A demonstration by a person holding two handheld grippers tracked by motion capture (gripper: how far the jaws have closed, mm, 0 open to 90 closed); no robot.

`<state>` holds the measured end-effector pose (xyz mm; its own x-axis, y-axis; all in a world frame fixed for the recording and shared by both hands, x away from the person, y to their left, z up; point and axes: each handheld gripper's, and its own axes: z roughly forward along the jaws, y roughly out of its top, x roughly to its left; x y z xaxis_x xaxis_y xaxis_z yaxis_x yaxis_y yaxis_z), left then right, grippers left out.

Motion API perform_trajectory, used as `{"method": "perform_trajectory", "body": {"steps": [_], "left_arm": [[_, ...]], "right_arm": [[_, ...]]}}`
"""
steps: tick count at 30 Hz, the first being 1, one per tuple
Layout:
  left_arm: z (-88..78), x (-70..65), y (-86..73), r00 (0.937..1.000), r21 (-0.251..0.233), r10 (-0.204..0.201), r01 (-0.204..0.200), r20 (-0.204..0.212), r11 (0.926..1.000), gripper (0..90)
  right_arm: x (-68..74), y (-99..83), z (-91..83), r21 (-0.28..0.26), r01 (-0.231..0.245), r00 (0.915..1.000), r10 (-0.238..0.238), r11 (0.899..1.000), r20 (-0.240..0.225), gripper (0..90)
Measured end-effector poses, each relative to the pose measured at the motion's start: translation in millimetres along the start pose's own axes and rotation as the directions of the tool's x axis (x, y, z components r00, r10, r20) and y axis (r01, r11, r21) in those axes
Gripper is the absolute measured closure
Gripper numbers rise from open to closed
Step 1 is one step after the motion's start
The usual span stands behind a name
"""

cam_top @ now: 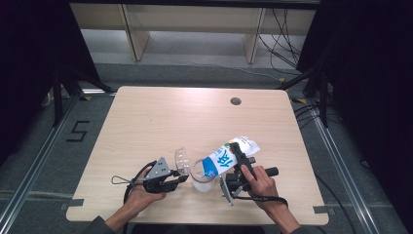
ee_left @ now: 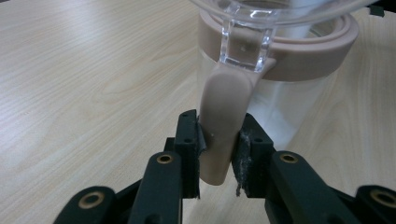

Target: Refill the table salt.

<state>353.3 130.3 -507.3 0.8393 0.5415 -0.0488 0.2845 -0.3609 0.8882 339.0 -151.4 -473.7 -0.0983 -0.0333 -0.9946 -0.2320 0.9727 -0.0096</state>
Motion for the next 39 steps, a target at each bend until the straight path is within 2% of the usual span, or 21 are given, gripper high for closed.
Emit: {"method": "perform_trajectory", "body": {"steps": [2, 9, 13, 15, 17, 18, 19, 20, 22, 26, 30, 35, 36, 37, 38, 39], "left_arm": [[0.0, -0.1, 0.0, 1.0, 0.0, 0.0, 0.0, -0.001, 1.0, 72.7], [0.0, 0.0, 0.1, 1.0, 0.001, 0.001, -0.001, 0.0, 1.0, 72.7], [0.0, -0.1, 0.1, 1.0, 0.001, 0.001, -0.001, 0.0, 1.0, 72.7], [0.0, 0.0, 0.2, 1.0, 0.001, 0.002, -0.002, -0.001, 1.0, 72.7], [0.0, -0.1, 0.1, 1.0, 0.001, 0.001, -0.001, -0.001, 1.0, 72.7], [0.0, -0.1, 0.2, 1.0, 0.0, 0.0, 0.0, -0.001, 1.0, 72.7], [0.0, -0.1, 0.1, 1.0, 0.0, 0.0, 0.0, -0.001, 1.0, 72.7], [0.0, -0.1, 0.2, 1.0, 0.0, 0.001, -0.001, -0.001, 1.0, 72.7], [0.0, -0.1, 0.2, 1.0, 0.001, 0.001, -0.001, -0.001, 1.0, 72.7], [0.0, -0.1, 0.2, 1.0, 0.001, 0.001, -0.001, 0.0, 1.0, 72.7], [0.0, 0.0, 0.2, 1.0, 0.001, 0.001, -0.001, -0.001, 1.0, 72.7], [0.0, 0.1, 0.3, 1.0, 0.001, 0.002, -0.002, 0.0, 1.0, 72.7], [0.0, 0.2, 0.3, 1.0, 0.001, 0.002, -0.002, 0.0, 1.0, 72.7], [0.0, 0.1, 0.3, 1.0, 0.001, 0.001, -0.001, 0.0, 1.0, 72.7], [0.0, 0.1, 0.3, 1.0, 0.001, 0.002, -0.002, 0.0, 1.0, 72.7], [0.0, 0.0, 0.3, 1.0, 0.002, 0.002, -0.002, 0.0, 1.0, 72.7]], "right_arm": [[1.7, -0.2, -0.9, 0.016, -0.025, 0.9996, 0.025, 1.0, -0.009, 56.3], [1.4, -0.3, -0.8, 0.013, -0.022, 0.9997, 0.022, 1.0, -0.006, 56.4], [-0.8, 0.1, -0.3, 0.0, 0.007, 1.0, -0.007, 1.0, 0.003, 56.6], [0.1, -0.1, 0.4, -0.003, 0.0, 1.0, 0.0, 1.0, -0.004, 56.7], [-2.3, 0.4, 0.2, -0.007, 0.03, 0.9995, -0.03, 1.0, 0.006, 56.8], [-0.4, -0.1, 0.9, -0.01, 0.007, 1.0, -0.007, 1.0, -0.003, 56.8], [-0.3, -0.2, 0.6, -0.008, 0.003, 1.0, -0.003, 1.0, 0.0, 56.8], [1.5, -0.3, -0.6, 0.01, -0.024, 0.9997, 0.024, 1.0, -0.005, 56.9], [-0.3, -0.1, 0.0, 0.001, 0.002, 1.0, -0.002, 1.0, -0.004, 57.0], [1.7, -0.5, -0.4, 0.004, -0.026, 0.9997, 0.026, 1.0, -0.002, 57.1], [0.3, -0.2, -0.5, 0.004, -0.005, 1.0, 0.005, 1.0, 0.002, 57.4], [1.4, 0.0, -1.7, 0.014, -0.019, 0.9998, 0.019, 1.0, 0.002, 57.5], [-0.2, 0.2, -1.2, 0.004, 0.004, 0.9999, -0.004, 1.0, 0.01, 57.6], [0.1, 0.2, -1.5, 0.006, 0.0, 0.9999, -0.001, 1.0, 0.011, 57.6], [-4.1, 1.1, -0.8, -0.012, 0.061, 0.998, -0.061, 0.998, 0.019, 57.7], [-5.9, 1.5, -0.6, -0.019, 0.087, 0.996, -0.086, 0.996, 0.023, 57.8]]}}
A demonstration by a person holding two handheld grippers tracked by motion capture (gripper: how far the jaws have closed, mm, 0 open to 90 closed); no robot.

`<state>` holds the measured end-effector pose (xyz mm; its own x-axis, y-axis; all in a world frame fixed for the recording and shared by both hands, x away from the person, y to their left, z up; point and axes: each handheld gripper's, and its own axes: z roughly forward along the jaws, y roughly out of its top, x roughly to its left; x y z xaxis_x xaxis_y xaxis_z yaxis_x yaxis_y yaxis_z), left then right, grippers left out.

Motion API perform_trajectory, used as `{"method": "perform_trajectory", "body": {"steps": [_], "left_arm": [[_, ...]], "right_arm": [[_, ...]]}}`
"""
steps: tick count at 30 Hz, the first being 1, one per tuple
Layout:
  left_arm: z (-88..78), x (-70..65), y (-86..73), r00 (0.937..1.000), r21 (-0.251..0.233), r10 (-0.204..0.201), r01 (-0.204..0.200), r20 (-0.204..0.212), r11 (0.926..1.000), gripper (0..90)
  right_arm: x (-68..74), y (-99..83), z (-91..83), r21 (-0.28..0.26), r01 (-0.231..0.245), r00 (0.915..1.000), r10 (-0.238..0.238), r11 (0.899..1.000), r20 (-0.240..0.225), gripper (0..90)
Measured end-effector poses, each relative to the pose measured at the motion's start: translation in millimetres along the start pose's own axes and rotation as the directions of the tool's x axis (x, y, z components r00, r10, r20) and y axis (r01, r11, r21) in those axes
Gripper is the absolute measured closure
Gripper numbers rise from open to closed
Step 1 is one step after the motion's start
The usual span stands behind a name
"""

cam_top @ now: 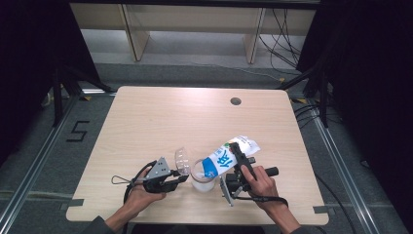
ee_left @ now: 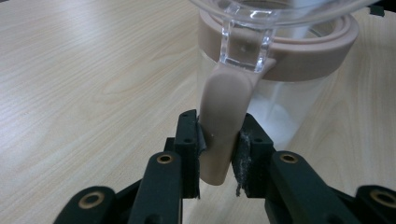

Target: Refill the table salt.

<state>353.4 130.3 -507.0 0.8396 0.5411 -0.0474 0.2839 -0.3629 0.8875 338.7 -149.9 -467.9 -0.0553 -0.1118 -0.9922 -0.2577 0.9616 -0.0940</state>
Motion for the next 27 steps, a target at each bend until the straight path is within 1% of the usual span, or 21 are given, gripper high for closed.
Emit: {"method": "perform_trajectory", "body": {"steps": [2, 4, 6, 7, 8, 12, 13, 14, 15, 17, 18, 19, 25, 26, 27], "left_arm": [[0.1, 0.0, 0.0, 1.0, -0.001, 0.0, 0.0, 0.0, 1.0, 72.8], [0.1, 0.0, 0.0, 1.0, -0.001, 0.0, 0.0, 0.0, 1.0, 72.8], [0.0, -0.1, 0.0, 1.0, 0.0, 0.0, 0.0, 0.0, 1.0, 72.8], [0.1, -0.1, 0.0, 1.0, 0.0, 0.0, 0.0, 0.0, 1.0, 72.7], [0.1, 0.0, 0.0, 1.0, -0.001, 0.0, 0.0, 0.0, 1.0, 72.8], [0.1, 0.1, 0.0, 1.0, 0.0, 0.001, -0.001, 0.0, 1.0, 72.8], [0.1, 0.0, 0.0, 1.0, 0.0, 0.0, 0.0, 0.0, 1.0, 72.8], [0.1, -0.1, -0.1, 1.0, -0.001, -0.001, 0.001, 0.0, 1.0, 72.7], [0.0, -0.1, -0.1, 1.0, 0.0, -0.001, 0.001, 0.0, 1.0, 72.8], [0.1, -0.1, 0.0, 1.0, 0.0, 0.0, 0.0, 0.0, 1.0, 72.8], [0.1, -0.1, 0.0, 1.0, 0.0, 0.001, -0.001, 0.0, 1.0, 72.8], [0.1, -0.1, 0.0, 1.0, 0.0, 0.0, 0.0, 0.0, 1.0, 72.8], [0.0, -0.1, 0.0, 1.0, 0.0, 0.0, 0.0, 0.0, 1.0, 72.8], [0.0, -0.1, 0.0, 1.0, 0.0, 0.0, 0.0, 0.0, 1.0, 72.8], [0.1, -0.1, 0.0, 1.0, 0.0, 0.001, -0.001, 0.0, 1.0, 72.8]], "right_arm": [[2.0, -0.3, -0.2, 0.006, -0.027, 0.9996, 0.027, 1.0, -0.006, 57.9], [1.4, -0.3, -0.3, 0.008, -0.022, 0.9997, 0.022, 1.0, -0.005, 58.0], [1.5, -0.5, -0.3, 0.009, -0.027, 0.9996, 0.027, 1.0, -0.005, 58.1], [5.3, -1.1, -0.4, 0.017, -0.081, 0.9966, 0.081, 0.997, -0.013, 58.1], [6.9, -1.0, -1.2, 0.032, -0.103, 0.9944, 0.104, 0.994, -0.019, 58.1], [6.6, -1.2, -1.1, 0.029, -0.102, 0.9946, 0.103, 0.994, -0.015, 58.2], [4.7, -1.0, -1.0, 0.024, -0.079, 0.9968, 0.079, 0.997, -0.012, 58.3], [0.8, -0.7, -0.3, 0.008, -0.026, 0.9996, 0.026, 1.0, -0.005, 58.3], [0.3, -0.6, -0.2, 0.005, -0.016, 0.9999, 0.016, 1.0, -0.002, 58.4], [1.7, -0.7, -0.3, 0.009, -0.033, 0.9994, 0.033, 0.999, -0.006, 58.5], [5.2, -1.1, -0.4, 0.017, -0.08, 0.9967, 0.08, 0.997, -0.012, 58.6], [6.7, -0.9, -1.2, 0.033, -0.1, 0.9948, 0.101, 0.994, -0.017, 58.6], [6.5, -1.1, -1.1, 0.029, -0.099, 0.9949, 0.099, 0.995, -0.017, 58.8], [4.7, -1.0, -1.0, 0.025, -0.076, 0.997, 0.076, 0.997, -0.013, 58.8], [0.7, -0.7, -0.3, 0.008, -0.022, 0.9997, 0.022, 1.0, -0.005, 58.9]]}}
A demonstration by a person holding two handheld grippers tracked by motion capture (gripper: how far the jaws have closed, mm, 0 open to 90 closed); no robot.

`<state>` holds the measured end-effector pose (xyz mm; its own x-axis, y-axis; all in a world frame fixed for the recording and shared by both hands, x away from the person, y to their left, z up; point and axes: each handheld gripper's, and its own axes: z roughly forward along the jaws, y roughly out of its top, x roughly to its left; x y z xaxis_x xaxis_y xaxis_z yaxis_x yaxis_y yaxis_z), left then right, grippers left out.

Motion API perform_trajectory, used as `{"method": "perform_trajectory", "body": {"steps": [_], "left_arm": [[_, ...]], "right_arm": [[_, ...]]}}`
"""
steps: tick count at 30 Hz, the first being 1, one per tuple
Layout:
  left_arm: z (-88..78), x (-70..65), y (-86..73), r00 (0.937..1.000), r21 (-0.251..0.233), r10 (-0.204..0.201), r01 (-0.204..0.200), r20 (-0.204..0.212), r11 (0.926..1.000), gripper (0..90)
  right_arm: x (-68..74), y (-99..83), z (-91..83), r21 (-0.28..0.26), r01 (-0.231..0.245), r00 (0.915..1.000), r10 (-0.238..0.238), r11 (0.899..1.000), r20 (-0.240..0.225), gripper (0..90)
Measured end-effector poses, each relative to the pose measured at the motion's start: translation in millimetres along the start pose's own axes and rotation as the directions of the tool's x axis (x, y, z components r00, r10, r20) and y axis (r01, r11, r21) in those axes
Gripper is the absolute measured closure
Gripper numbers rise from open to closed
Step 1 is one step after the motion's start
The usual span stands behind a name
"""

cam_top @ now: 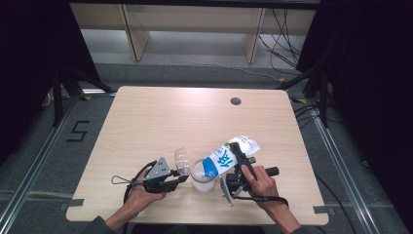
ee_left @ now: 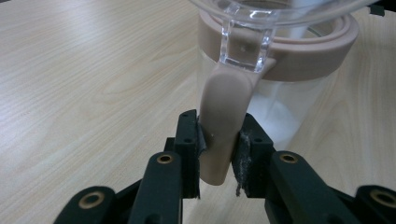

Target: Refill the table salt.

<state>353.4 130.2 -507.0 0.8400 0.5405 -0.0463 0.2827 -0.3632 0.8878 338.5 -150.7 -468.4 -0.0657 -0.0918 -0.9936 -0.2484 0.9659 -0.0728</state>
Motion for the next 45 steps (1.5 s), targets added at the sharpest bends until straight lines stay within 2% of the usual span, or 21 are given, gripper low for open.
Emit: {"method": "perform_trajectory", "body": {"steps": [1, 2, 3, 15, 16, 17, 18, 23, 24, 25, 26, 28, 37, 38, 40, 45], "left_arm": [[0.0, 0.0, 0.0, 1.0, 0.0, 0.0, 0.0, 0.0, 1.0, 72.8], [0.0, -0.1, 0.0, 1.0, 0.0, -0.001, 0.001, 0.0, 1.0, 72.8], [0.0, 0.0, 0.0, 1.0, 0.0, 0.0, 0.0, 0.0, 1.0, 72.8], [0.0, 0.0, 0.0, 1.0, 0.0, -0.001, 0.001, 0.0, 1.0, 72.8], [-0.1, 0.0, 0.0, 1.0, 0.0, 0.0, 0.0, 0.0, 1.0, 72.8], [-0.1, -0.1, 0.0, 1.0, 0.0, -0.002, 0.002, -0.001, 1.0, 72.8], [-0.1, -0.1, 0.0, 1.0, 0.0, -0.002, 0.002, -0.001, 1.0, 72.8], [-0.1, -0.1, 0.0, 1.0, 0.0, -0.002, 0.002, -0.001, 1.0, 72.8], [0.0, 0.0, 0.1, 1.0, 0.0, 0.0, 0.0, 0.0, 1.0, 72.8], [0.0, 0.1, 0.1, 1.0, 0.001, 0.001, -0.001, 0.0, 1.0, 72.8], [0.0, 0.0, 0.1, 1.0, 0.0, -0.001, 0.001, 0.0, 1.0, 72.8], [-0.1, 0.0, 0.1, 1.0, 0.001, 0.0, 0.0, 0.0, 1.0, 72.8], [0.0, 0.1, 0.1, 1.0, 0.001, 0.0, 0.0, 0.001, 1.0, 72.8], [0.0, 0.1, 0.1, 1.0, 0.0, 0.001, -0.001, 0.0, 1.0, 72.8], [0.0, 0.1, 0.1, 1.0, 0.001, 0.0, 0.0, 0.001, 1.0, 72.8], [0.0, 0.0, 0.1, 1.0, 0.001, 0.0, 0.0, 0.0, 1.0, 72.8]], "right_arm": [[7.6, -1.1, -0.8, 0.022, -0.109, 0.9939, 0.109, 0.994, -0.015, 58.9], [5.4, -0.7, -0.7, 0.021, -0.076, 0.997, 0.076, 0.997, -0.011, 58.9], [5.0, -0.8, -0.6, 0.018, -0.073, 0.9972, 0.073, 0.997, -0.011, 59.0], [4.9, -0.9, -0.9, 0.021, -0.075, 0.997, 0.076, 0.997, -0.013, 59.3], [4.1, -0.8, -0.8, 0.019, -0.063, 0.9979, 0.063, 0.998, -0.01, 59.3], [0.1, -0.3, -0.3, 0.005, -0.008, 1.0, 0.008, 1.0, -0.002, 59.4], [4.2, -1.0, -0.6, 0.016, -0.066, 0.9978, 0.066, 0.998, -0.011, 59.4], [4.3, -1.1, -0.9, 0.017, -0.068, 0.9976, 0.068, 0.998, -0.011, 59.5], [3.6, -1.0, -1.0, 0.017, -0.059, 0.9982, 0.059, 0.998, -0.01, 59.5], [0.0, -0.4, -0.6, 0.005, -0.004, 1.0, 0.004, 1.0, -0.001, 59.5], [-1.6, -0.2, -0.2, -0.004, 0.017, 0.9999, -0.017, 1.0, 0.003, 59.6], [0.0, -0.5, -0.7, 0.005, -0.003, 1.0, 0.003, 1.0, -0.002, 59.6], [-0.8, -0.5, -0.7, 0.002, 0.005, 1.0, -0.005, 1.0, -0.001, 59.9], [3.0, -1.0, -1.1, 0.013, -0.047, 0.9988, 0.047, 0.999, -0.01, 59.9], [2.2, -0.9, -1.2, 0.015, -0.038, 0.9992, 0.038, 0.999, -0.015, 60.0], [3.5, -0.8, -1.6, 0.02, -0.049, 0.9987, 0.05, 0.999, -0.013, 60.2]]}}
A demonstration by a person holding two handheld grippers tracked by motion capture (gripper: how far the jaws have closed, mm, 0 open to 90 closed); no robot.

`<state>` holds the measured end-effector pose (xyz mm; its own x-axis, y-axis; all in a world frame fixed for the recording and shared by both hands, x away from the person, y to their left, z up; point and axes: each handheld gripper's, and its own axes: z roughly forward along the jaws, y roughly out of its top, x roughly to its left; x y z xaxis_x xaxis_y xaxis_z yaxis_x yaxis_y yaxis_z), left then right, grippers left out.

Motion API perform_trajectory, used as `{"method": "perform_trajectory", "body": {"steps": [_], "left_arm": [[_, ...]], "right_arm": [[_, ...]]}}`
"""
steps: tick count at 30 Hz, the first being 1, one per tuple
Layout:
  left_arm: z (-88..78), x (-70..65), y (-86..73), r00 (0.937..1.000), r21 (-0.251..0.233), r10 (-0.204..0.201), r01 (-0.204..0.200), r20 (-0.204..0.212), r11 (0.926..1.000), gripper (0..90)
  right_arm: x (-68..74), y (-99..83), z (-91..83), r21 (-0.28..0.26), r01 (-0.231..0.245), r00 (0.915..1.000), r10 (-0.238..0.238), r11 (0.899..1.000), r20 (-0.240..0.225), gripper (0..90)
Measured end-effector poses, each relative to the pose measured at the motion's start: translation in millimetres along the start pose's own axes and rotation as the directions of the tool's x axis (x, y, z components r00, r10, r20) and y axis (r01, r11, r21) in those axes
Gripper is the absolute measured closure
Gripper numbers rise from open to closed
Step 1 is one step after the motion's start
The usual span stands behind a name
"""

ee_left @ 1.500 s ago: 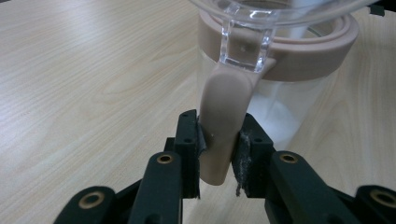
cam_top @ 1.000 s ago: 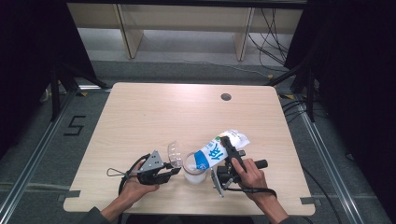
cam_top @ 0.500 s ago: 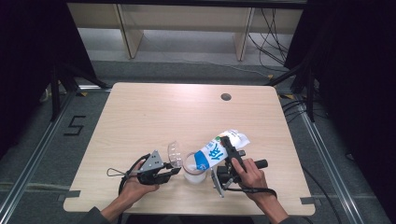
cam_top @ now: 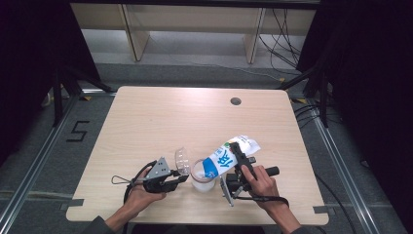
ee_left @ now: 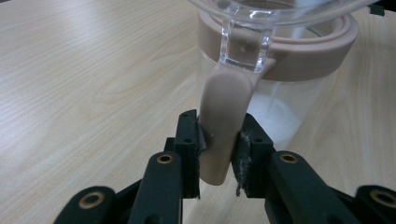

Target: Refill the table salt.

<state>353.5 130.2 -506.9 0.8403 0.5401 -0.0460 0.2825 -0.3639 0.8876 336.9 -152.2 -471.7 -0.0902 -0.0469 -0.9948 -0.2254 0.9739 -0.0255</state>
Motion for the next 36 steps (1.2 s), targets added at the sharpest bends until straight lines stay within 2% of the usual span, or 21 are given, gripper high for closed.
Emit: {"method": "perform_trajectory", "body": {"steps": [2, 3, 6, 36], "left_arm": [[0.0, 0.0, 0.0, 1.0, 0.0, 0.0, 0.0, 0.0, 1.0, 72.8], [0.0, 0.1, 0.0, 1.0, 0.0, 0.0, 0.0, 0.0, 1.0, 72.8], [0.0, 0.1, 0.0, 1.0, 0.0, 0.0, 0.0, 0.0, 1.0, 72.8], [-0.4, 0.6, 0.1, 1.0, 0.007, 0.008, -0.008, -0.003, 0.9999, 72.8]], "right_arm": [[-1.4, 0.1, 0.3, -0.005, 0.015, 0.9999, -0.015, 1.0, -0.001, 60.3], [0.1, -0.2, 0.1, -0.001, -0.004, 1.0, 0.004, 1.0, 0.0, 60.4], [0.4, -0.1, 0.5, -0.003, -0.011, 0.9999, 0.011, 1.0, 0.003, 60.4], [-0.4, 0.1, 0.4, -0.005, -0.005, 0.9999, 0.005, 1.0, 0.009, 61.4]]}}
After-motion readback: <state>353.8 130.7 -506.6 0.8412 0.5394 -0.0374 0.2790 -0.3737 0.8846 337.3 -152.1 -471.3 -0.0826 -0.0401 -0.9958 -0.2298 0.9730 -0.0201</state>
